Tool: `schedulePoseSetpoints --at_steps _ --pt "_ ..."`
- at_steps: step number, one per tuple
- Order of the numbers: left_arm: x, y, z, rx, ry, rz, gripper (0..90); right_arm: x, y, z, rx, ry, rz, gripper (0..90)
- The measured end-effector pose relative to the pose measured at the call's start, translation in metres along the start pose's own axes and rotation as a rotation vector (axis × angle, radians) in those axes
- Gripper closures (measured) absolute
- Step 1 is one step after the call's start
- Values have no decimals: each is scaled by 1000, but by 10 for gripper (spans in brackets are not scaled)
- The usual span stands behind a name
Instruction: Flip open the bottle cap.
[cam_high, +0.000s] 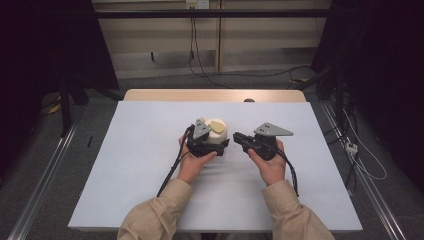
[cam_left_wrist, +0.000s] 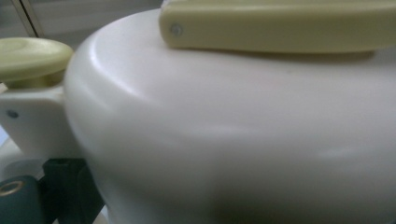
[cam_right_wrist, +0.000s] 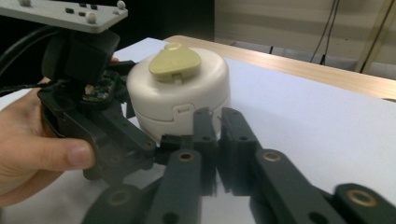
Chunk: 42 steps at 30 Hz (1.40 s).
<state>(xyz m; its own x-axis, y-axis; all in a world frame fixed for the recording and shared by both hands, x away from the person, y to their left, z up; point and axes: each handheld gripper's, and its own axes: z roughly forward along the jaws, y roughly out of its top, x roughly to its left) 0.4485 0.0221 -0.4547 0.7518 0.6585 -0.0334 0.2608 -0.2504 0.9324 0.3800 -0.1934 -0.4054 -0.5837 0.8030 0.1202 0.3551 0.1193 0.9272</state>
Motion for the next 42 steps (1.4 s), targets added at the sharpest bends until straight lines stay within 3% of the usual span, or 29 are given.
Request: schedulePoseSetpoints --at_steps 22,42 --pt "-1 0 0 4 5 0 47 5 13 21 48 41 -33 900" --pt "-1 0 0 7 8 3 47 9 23 21 33 57 -44 900"
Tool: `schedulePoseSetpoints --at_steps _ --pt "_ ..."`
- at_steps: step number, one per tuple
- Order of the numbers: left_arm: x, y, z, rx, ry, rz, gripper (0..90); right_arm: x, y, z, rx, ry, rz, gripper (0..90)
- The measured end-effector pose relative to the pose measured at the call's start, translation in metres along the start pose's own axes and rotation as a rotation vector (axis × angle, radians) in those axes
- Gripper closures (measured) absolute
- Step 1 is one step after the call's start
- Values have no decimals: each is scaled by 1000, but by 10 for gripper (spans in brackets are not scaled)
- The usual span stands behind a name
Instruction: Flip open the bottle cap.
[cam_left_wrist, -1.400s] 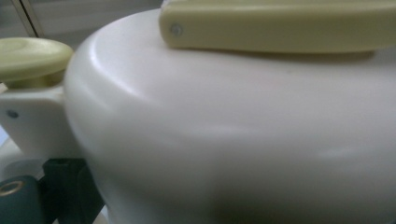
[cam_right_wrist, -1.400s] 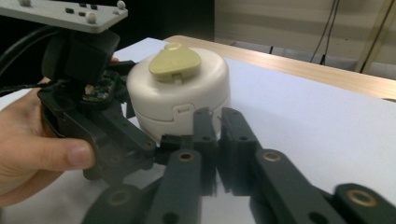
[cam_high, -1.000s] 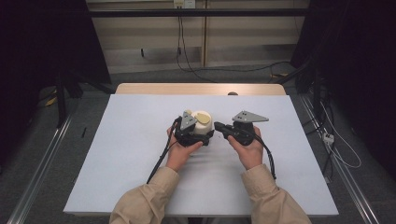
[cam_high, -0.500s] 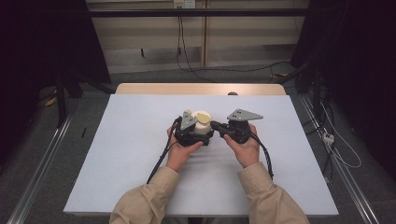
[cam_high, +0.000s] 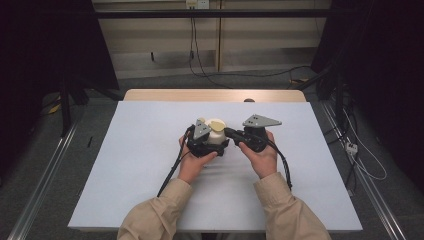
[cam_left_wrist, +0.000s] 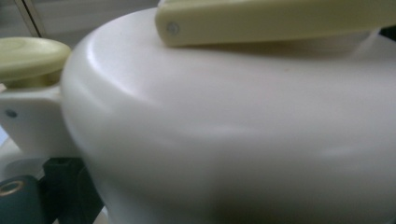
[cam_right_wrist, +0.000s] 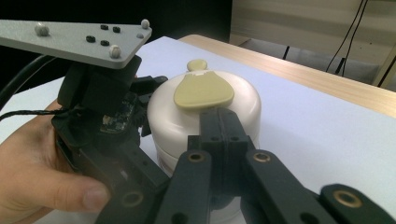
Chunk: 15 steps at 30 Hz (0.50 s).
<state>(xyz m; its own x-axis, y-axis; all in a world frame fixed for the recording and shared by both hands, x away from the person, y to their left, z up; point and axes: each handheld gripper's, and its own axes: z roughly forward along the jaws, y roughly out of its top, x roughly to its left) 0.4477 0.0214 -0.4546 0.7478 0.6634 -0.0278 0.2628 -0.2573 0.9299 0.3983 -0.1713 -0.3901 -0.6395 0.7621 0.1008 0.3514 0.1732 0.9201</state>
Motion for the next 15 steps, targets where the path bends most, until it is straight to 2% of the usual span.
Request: schedulePoseSetpoints --at_steps 15 --pt "0 0 0 1 4 1 47 3 7 3 -28 12 -1 900"
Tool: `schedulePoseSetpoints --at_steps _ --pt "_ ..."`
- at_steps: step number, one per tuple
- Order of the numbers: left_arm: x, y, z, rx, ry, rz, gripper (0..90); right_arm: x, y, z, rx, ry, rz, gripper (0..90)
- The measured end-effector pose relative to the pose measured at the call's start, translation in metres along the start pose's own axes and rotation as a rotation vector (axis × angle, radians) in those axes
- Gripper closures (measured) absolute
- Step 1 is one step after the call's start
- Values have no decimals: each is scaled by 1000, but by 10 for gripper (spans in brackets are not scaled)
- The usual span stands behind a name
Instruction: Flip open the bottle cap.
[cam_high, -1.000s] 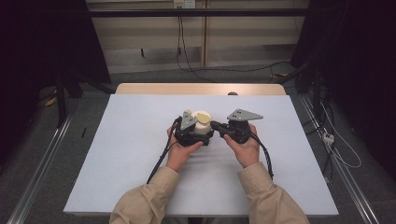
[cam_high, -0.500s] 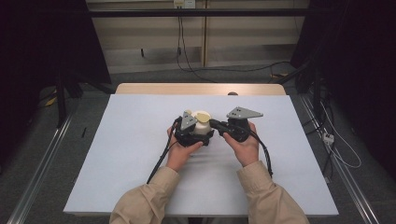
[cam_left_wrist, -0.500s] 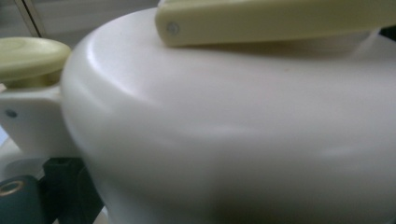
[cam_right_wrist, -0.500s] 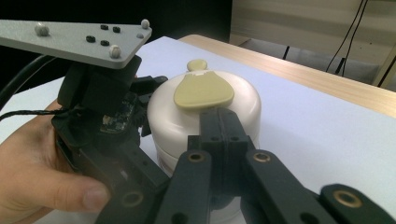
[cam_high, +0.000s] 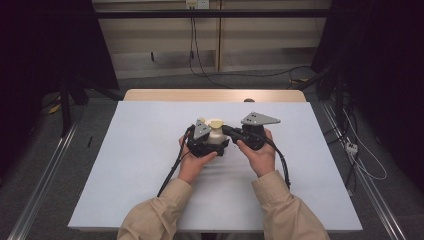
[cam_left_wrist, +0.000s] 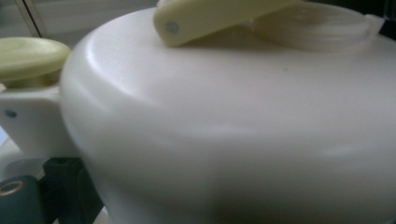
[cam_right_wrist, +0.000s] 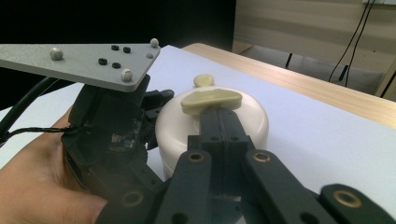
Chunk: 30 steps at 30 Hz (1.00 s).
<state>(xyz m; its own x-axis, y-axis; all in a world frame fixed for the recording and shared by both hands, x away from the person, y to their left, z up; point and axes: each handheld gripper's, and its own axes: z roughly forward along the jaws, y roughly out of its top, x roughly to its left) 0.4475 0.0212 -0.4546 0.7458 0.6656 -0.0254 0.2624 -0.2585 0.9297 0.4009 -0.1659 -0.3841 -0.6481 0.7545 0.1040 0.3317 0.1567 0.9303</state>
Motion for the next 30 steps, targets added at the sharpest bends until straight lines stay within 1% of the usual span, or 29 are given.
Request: schedulePoseSetpoints --at_steps 2,4,5,9,12,18,21,23,30 --pt "0 0 0 -4 0 -5 47 0 1 0 -5 -2 -2 900" --pt "0 0 0 -4 -1 0 48 1 3 1 -12 -5 -7 900" --pt "0 0 0 -5 -1 -2 48 1 4 1 -15 1 4 900" --pt "0 0 0 -2 -2 -1 48 4 3 8 0 1 -14 900" --pt "-1 0 0 -3 0 -1 48 6 5 10 -1 3 -20 900" --pt "-1 0 0 -2 1 -4 48 6 8 14 -15 5 -19 900" --pt "-1 0 0 -2 2 -3 48 7 10 15 -15 4 -27 900" --pt "-1 0 0 -1 2 -4 48 6 11 16 -21 10 -22 900" --pt "-1 0 0 -2 3 -2 48 5 12 19 -30 11 -21 900"
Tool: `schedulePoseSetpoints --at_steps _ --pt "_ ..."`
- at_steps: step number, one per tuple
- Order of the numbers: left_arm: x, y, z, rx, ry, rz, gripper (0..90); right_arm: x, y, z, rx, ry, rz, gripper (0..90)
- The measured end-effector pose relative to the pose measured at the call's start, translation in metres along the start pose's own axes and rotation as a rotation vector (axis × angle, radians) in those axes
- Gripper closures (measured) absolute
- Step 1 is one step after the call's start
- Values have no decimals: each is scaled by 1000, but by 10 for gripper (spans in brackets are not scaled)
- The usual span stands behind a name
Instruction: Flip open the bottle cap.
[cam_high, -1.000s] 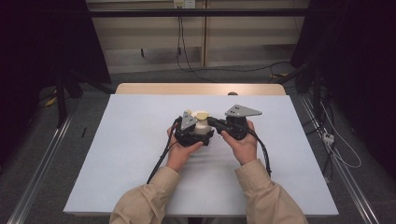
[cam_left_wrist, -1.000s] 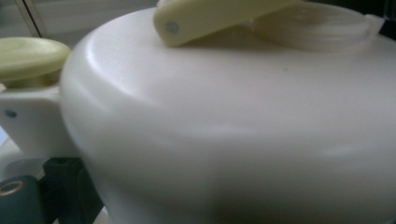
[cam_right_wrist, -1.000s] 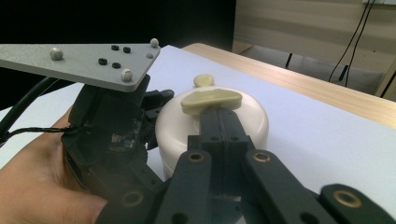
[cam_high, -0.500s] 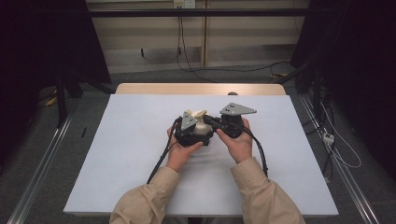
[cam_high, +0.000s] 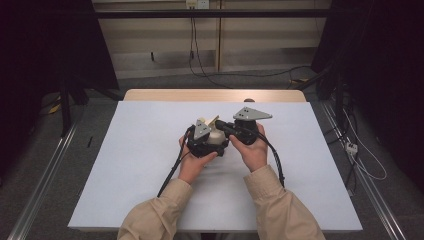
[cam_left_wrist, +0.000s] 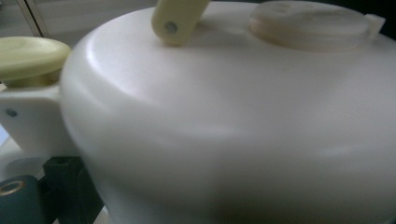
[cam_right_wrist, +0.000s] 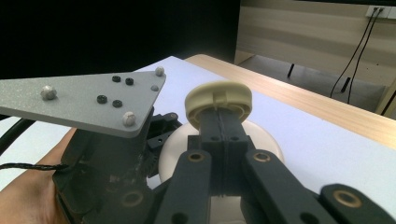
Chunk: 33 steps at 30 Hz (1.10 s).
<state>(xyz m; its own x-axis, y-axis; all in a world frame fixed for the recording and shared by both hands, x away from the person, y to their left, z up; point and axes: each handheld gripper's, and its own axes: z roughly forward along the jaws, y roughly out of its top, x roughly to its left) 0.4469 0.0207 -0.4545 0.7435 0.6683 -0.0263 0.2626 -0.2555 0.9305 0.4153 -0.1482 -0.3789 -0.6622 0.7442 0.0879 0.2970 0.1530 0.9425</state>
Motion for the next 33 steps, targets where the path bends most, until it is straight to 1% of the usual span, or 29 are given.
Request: schedulePoseSetpoints --at_steps 5,9,12,17,20,26,29,31,33 --pt "0 0 0 -1 0 -2 48 -1 3 2 -17 10 12 900" --pt "0 0 0 2 1 1 48 -1 5 7 -18 0 -3 900" --pt "0 0 0 3 1 0 48 -4 3 10 -29 20 34 900" --pt "0 0 0 1 2 3 48 -5 8 13 -37 17 25 900" --pt "0 0 0 -2 0 -7 47 -4 10 14 -43 24 21 900" --pt "0 0 0 -3 -2 -8 46 -4 9 11 -26 20 4 900" --pt "0 0 0 1 -4 -7 46 -3 7 8 -22 24 2 859" --pt "0 0 -1 7 -3 4 46 -4 4 4 -15 31 -4 809" --pt "0 1 -2 14 -9 -2 45 -4 0 0 -15 32 -10 779"
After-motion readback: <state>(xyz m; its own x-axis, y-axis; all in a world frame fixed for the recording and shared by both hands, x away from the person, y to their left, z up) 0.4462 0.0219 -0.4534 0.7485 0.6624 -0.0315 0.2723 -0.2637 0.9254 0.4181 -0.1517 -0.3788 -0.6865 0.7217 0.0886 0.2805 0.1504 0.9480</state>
